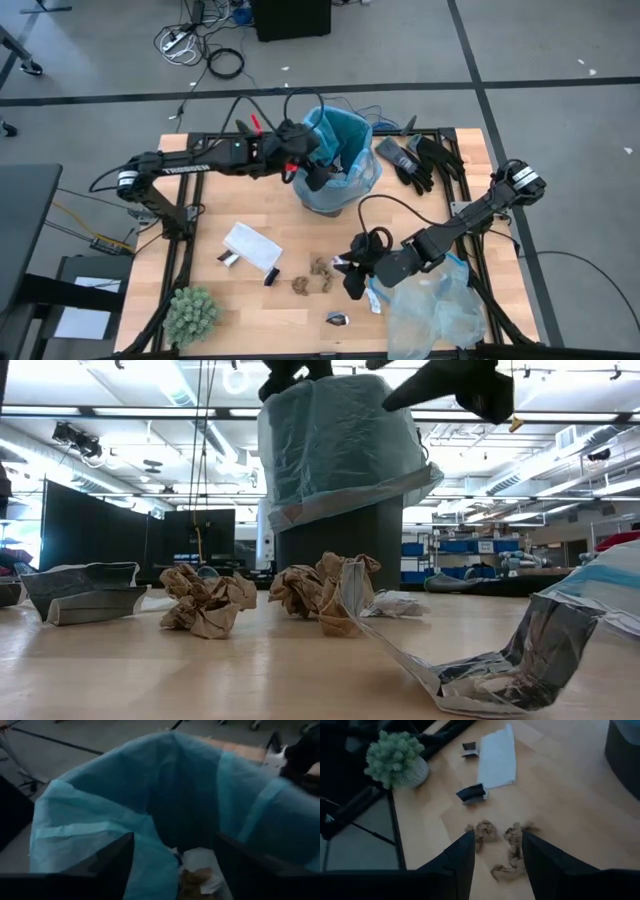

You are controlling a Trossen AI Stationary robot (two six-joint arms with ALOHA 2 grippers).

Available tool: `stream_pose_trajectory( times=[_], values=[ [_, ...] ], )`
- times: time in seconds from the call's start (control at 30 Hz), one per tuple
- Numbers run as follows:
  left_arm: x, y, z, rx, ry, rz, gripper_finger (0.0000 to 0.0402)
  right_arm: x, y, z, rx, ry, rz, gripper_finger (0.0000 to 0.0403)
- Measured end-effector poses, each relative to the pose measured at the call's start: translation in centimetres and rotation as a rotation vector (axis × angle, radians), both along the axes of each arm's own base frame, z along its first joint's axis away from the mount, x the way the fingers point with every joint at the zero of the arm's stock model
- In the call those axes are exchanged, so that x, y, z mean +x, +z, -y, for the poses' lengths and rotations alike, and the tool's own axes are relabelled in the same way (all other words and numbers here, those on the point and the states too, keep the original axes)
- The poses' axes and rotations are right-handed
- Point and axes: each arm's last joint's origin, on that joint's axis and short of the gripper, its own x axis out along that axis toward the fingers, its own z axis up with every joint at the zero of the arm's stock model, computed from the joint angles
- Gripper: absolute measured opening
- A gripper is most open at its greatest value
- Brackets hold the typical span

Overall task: Place trash/remove bag and relplace
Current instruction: Put the brown napkin into the trash bin

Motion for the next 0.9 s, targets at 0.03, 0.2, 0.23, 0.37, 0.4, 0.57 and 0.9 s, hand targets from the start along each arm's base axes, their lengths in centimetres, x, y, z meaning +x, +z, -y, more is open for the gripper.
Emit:
stream_pose_trajectory(
  times=[0.03,0.2,0.23,0.37,0.4,0.57,0.9],
  values=[
    [-0.1,0.3,0.4,-0.003,-0.018,0.013,0.0293,0.1,-0.4,-0.1,-0.021,0.007,-0.015,0.0156],
    [-2.4,4.9,3.2,0.07,-0.189,0.047,0.0292,1.3,-3.7,-0.9,-0.076,0.081,-0.12,0.0183],
    [-3.1,5.9,3.9,0.104,-0.232,0.043,0.0289,1.6,-4.5,-1.1,-0.074,0.089,-0.141,0.0189],
    [-6.1,9.5,6.4,0.134,-0.33,0.075,0.0278,2.8,-7.2,-1.9,-0.058,0.089,-0.169,0.0211],
    [-6.8,10.1,6.9,0.113,-0.342,0.088,0.0276,3.1,-7.6,-2.0,-0.062,0.086,-0.171,0.0215],
    [-10.1,11.7,9.0,0.002,-0.368,0.122,0.0269,4.8,-9.3,-2.5,-0.131,0.073,-0.186,0.0223],
    [-13.4,8.7,9.9,-0.039,-0.075,-0.144,0.0268,7.3,-12.8,-1.5,-0.094,0.058,-0.284,0.0184]
  ],
)
